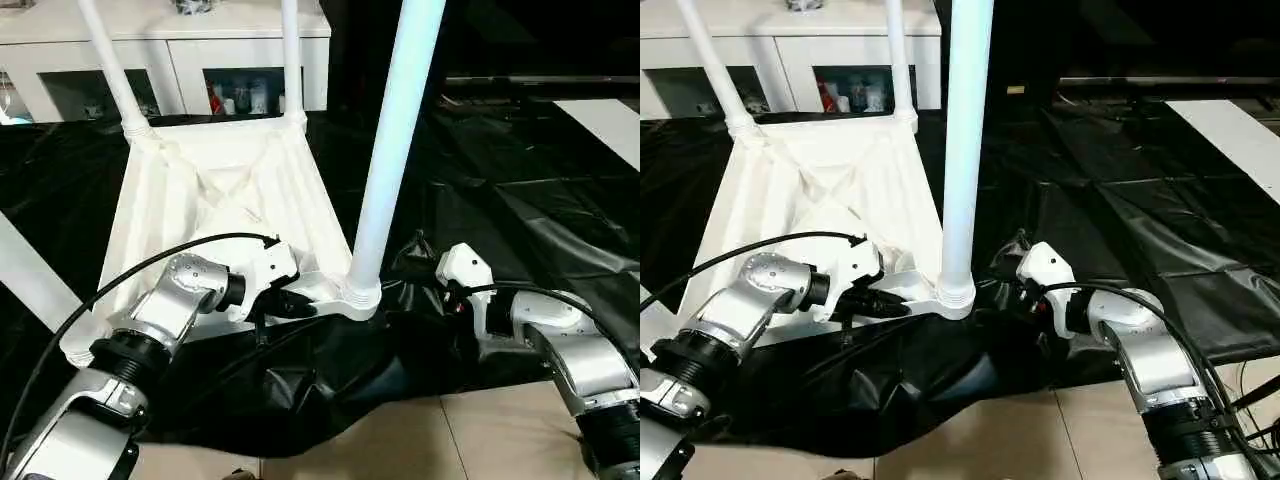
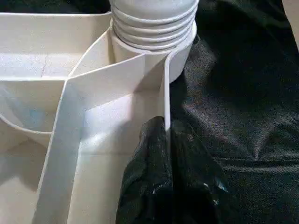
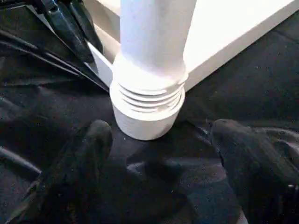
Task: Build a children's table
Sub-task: Rotate leg to tighten
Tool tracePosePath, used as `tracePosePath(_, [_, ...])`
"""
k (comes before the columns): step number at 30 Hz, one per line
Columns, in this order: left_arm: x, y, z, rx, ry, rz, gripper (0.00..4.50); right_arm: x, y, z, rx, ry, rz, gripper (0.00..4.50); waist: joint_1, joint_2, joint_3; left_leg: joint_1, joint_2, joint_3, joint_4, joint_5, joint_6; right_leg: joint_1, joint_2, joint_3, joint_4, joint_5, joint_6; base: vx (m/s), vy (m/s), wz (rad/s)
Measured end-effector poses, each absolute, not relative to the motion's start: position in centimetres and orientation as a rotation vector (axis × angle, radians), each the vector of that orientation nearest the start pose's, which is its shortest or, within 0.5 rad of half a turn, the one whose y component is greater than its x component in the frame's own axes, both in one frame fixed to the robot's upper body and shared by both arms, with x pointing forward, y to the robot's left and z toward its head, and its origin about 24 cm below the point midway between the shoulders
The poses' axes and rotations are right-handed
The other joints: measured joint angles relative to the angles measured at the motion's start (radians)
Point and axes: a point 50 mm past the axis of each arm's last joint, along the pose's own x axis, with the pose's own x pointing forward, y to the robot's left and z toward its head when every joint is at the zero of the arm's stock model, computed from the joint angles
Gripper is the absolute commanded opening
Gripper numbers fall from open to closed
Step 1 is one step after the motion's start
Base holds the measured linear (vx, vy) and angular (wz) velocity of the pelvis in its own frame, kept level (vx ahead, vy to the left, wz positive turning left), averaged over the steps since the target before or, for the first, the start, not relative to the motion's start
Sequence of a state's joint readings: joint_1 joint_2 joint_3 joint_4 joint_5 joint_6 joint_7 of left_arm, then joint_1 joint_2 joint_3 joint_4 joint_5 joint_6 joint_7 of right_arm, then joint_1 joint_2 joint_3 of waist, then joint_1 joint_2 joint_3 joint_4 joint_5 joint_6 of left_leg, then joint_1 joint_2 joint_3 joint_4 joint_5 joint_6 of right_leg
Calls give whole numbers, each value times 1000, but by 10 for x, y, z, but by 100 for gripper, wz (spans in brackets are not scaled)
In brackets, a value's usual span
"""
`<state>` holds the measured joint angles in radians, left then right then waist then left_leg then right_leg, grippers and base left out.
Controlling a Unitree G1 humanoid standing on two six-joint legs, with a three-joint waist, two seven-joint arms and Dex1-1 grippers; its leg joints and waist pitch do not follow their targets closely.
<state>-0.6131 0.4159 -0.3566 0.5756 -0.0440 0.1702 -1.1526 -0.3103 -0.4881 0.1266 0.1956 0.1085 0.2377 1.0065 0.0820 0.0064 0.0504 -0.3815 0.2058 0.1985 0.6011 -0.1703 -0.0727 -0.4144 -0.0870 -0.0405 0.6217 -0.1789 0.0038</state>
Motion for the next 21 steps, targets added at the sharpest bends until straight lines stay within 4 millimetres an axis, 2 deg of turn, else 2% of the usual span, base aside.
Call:
tracePosePath(1, [319, 137, 53, 388, 499, -1287, 56, 285, -179, 62, -303, 344, 1030, 379, 0, 0, 0, 0, 0, 0, 0, 0, 0, 0, 0, 0, 0, 0, 0, 0, 0, 0])
tracePosePath(10, [316, 142, 53, 397, 480, -1281, 56, 285, -179, 62, -299, 342, 1033, 379, 2, 0, 0, 0, 0, 0, 0, 0, 0, 0, 0, 0, 0, 0, 0, 0, 0, 0])
tracePosePath(12, [316, 142, 53, 398, 478, -1281, 20, 285, -179, 62, -298, 342, 1034, 379, 2, 0, 0, 0, 0, 0, 0, 0, 0, 0, 0, 0, 0, 0, 0, 0, 0, 0])
tracePosePath(21, [316, 143, 52, 396, 483, -1286, 8, 280, -173, 67, -259, 306, 1106, 379, 1, 1, 0, 0, 0, 0, 0, 0, 0, 0, 0, 0, 0, 0, 0, 0, 0, 0])
